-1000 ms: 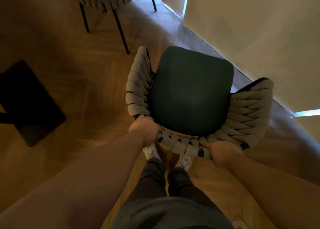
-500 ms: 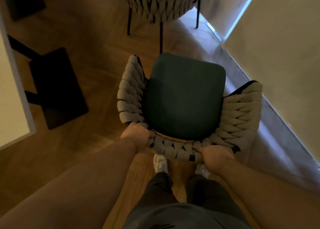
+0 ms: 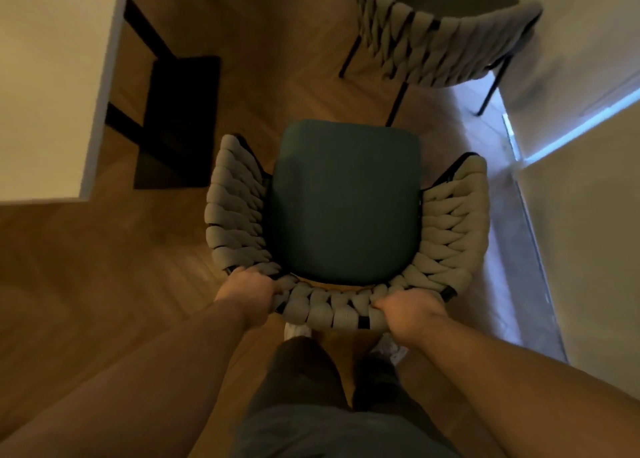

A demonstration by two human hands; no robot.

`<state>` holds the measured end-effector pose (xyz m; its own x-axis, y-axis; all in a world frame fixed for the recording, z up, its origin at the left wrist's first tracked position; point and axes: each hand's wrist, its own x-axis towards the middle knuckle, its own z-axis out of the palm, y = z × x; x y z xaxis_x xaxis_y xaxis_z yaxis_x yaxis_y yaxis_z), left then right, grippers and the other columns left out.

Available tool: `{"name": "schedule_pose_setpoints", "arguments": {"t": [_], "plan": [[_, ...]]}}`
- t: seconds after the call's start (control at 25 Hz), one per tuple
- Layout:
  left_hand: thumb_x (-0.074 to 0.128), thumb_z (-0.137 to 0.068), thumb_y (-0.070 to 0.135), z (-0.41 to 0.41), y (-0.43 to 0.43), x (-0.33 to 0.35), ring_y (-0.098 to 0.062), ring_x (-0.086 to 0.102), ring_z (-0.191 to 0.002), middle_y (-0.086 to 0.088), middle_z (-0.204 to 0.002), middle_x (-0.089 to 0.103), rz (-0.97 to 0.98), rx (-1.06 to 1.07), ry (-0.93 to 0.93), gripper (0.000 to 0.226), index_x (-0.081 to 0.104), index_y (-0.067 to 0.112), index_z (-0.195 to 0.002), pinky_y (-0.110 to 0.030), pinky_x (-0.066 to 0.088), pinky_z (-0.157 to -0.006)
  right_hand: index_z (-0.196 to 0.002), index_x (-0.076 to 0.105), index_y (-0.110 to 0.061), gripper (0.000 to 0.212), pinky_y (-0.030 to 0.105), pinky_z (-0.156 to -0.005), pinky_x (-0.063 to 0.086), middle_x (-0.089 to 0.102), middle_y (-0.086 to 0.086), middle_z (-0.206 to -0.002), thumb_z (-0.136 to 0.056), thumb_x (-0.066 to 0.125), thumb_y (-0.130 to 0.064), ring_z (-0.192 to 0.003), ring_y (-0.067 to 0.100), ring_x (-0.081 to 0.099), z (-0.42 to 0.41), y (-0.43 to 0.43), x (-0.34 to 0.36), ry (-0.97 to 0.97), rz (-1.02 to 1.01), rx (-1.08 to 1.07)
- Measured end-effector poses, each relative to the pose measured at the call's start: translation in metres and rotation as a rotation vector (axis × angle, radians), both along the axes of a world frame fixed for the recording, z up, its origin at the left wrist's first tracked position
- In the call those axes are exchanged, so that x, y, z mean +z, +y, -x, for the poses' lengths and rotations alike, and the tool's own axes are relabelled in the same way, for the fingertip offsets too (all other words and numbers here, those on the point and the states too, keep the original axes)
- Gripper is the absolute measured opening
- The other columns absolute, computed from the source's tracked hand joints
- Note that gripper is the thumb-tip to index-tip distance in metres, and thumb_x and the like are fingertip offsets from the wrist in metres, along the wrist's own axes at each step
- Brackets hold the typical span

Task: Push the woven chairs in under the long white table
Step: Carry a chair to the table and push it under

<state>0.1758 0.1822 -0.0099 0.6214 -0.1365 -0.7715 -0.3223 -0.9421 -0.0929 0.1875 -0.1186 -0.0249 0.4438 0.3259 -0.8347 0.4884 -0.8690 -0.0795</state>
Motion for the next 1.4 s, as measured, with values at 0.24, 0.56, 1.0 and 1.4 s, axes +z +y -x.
{"name": "schedule_pose_setpoints", "arguments": {"t": [0.24,0.56,1.0,1.4], "plan": [[0.057,-0.099,0.031,-0.009,-0.012,-0.009,-0.023,0.051,-0.124,0.003,-0.129,0.062,0.033,0.193,0.026,0.041,0.058,0.04,-0.139,-0.041,0.04,-0.105,-0.153,0.044,-0.036,0.054,0.044,-0.11,0.047,0.055,0.004,-0.148,-0.101,0.056,-0.026,-0.131,0.026,0.056,-0.077,-0.007,-0.013,-0.021,0.041,0.223],[0.057,-0.098,0.026,-0.059,0.001,-0.003,-0.022,0.062,-0.107,0.001,-0.113,0.067,0.022,0.381,0.065,0.033,0.065,0.033,-0.13,-0.039,0.052,-0.094,-0.144,0.052,-0.034,0.049,0.045,-0.112,0.041,0.061,0.001,-0.14,-0.098,0.062,-0.019,-0.127,0.025,0.057,-0.172,0.021,-0.006,-0.076,0.007,0.405],[0.072,-0.091,0.025,-0.154,-0.073,-0.005,-0.02,0.067,-0.105,0.001,-0.111,0.07,0.01,0.927,0.147,0.03,0.072,0.029,-0.12,-0.035,0.058,-0.089,-0.143,0.055,-0.034,0.046,0.049,-0.117,0.035,0.059,0.003,-0.141,-0.099,0.057,-0.019,-0.131,0.027,0.052,-0.365,0.027,-0.028,-0.091,-0.028,0.817],[0.074,-0.092,0.037,-0.241,-0.093,-0.007,-0.023,0.067,-0.104,-0.001,-0.111,0.071,0.108,1.094,0.086,0.027,0.072,0.025,-0.116,-0.037,0.057,-0.087,-0.154,0.045,-0.039,0.054,0.046,-0.127,0.021,0.055,-0.002,-0.153,-0.104,0.051,-0.019,-0.141,0.023,0.049,-0.506,0.065,-0.033,-0.12,0.033,1.045]]}}
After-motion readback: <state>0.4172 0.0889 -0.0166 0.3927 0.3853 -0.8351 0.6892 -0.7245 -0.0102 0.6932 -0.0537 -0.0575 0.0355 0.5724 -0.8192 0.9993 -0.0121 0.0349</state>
